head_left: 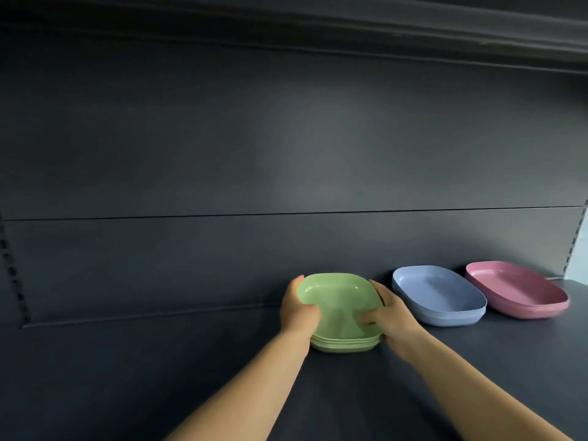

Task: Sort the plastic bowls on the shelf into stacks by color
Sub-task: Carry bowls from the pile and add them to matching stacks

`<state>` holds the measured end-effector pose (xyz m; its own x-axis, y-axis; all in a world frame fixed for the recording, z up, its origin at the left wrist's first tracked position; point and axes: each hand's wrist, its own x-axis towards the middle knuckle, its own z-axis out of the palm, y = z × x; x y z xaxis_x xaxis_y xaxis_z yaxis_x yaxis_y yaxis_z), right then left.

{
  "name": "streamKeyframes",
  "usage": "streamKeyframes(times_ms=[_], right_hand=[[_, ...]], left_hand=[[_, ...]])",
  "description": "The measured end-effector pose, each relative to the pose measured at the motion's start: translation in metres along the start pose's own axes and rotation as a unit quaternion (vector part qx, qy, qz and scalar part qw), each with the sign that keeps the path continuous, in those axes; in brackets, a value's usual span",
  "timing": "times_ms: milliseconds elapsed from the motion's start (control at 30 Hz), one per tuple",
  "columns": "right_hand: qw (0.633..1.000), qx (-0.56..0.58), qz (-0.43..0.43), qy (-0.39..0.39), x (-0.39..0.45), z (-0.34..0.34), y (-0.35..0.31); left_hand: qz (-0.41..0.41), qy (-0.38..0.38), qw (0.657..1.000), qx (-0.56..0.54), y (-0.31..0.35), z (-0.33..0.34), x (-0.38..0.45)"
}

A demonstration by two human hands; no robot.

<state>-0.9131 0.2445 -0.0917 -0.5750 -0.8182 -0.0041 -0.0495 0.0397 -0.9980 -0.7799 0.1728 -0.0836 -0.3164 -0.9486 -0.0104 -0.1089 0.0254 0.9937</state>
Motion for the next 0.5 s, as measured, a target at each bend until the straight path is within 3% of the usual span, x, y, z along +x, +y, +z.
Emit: streamKeyframes(times_ms=[500], right_hand=[[0.995,-0.06,0.014,-0.083,0.057,-0.029,0.008]], left_hand=[[-0.04,-0.024,0.999,-0.014,-0.008,0.026,0.038]])
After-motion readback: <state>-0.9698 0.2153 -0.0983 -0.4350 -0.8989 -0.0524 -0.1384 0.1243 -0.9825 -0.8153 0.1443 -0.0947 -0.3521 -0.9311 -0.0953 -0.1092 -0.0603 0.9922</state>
